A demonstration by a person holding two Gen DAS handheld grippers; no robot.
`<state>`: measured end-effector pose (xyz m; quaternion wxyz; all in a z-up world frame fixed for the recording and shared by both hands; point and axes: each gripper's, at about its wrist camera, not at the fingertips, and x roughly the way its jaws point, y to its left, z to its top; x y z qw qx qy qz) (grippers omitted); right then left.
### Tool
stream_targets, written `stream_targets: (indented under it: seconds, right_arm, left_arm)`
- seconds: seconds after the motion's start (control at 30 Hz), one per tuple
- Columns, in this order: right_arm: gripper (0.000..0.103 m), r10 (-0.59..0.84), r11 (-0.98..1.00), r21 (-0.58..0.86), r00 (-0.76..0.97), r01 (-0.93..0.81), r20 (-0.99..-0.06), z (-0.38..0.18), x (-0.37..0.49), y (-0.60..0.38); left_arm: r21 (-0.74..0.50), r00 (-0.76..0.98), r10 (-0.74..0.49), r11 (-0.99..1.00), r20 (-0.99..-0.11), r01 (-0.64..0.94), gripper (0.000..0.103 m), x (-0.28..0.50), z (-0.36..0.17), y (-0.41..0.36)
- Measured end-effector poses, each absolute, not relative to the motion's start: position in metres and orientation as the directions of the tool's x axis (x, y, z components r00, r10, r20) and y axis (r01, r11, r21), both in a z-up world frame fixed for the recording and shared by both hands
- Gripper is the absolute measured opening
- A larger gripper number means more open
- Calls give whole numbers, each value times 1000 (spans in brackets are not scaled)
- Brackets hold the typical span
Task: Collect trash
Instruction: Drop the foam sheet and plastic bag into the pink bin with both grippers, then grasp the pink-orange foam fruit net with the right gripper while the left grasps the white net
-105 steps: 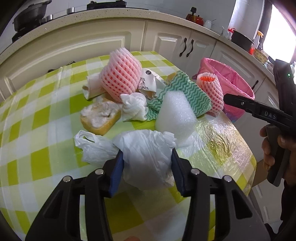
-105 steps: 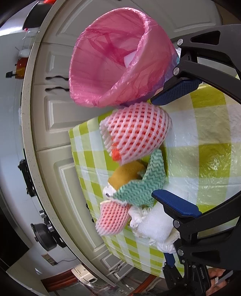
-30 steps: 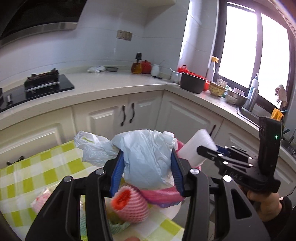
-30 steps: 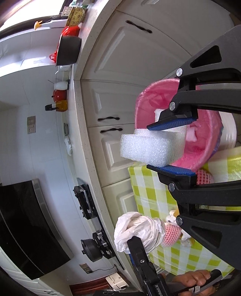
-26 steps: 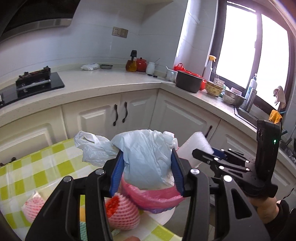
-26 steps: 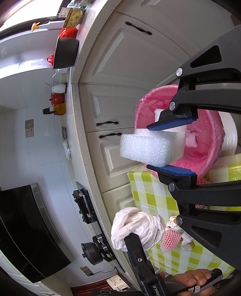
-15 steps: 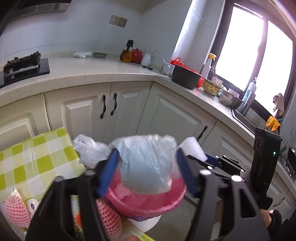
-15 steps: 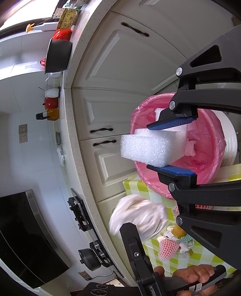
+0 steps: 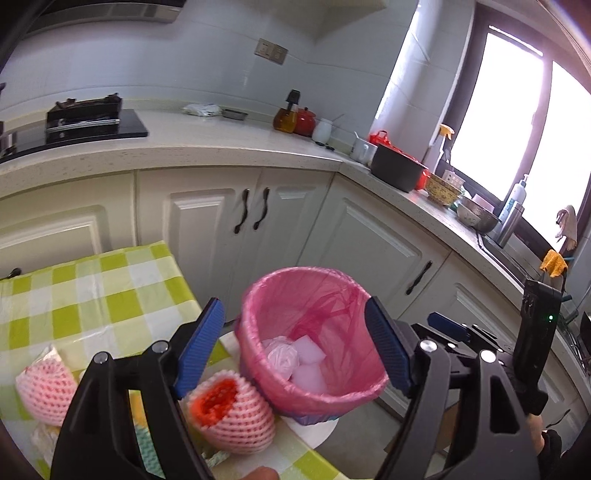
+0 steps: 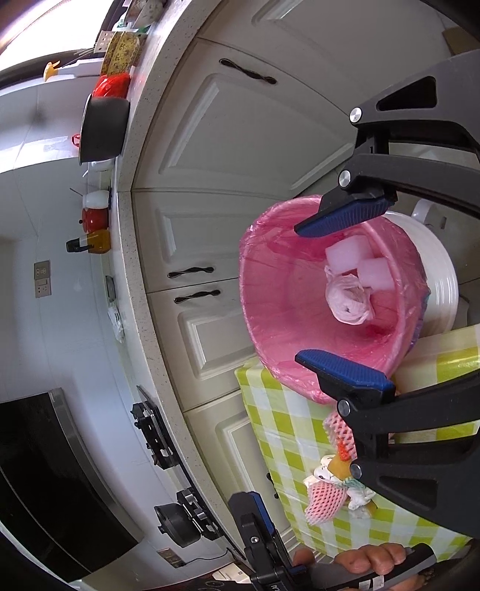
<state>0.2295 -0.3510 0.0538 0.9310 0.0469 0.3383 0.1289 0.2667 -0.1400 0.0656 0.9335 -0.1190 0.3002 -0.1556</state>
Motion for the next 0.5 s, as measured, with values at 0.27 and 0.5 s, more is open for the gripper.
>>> stream_targets:
  seconds: [0.27,0.5]
  right_arm:
    - [76,303,953,178,735,-246,-606,55,197,-318]
    - [78,376,924,205,683,-322,-625,47,178,-272]
  left_arm:
    - [-274,821,-250,954,-514,119,79,215,66,-86]
    - [-228,845,-117,974,-521,-5,80,171,61,-24]
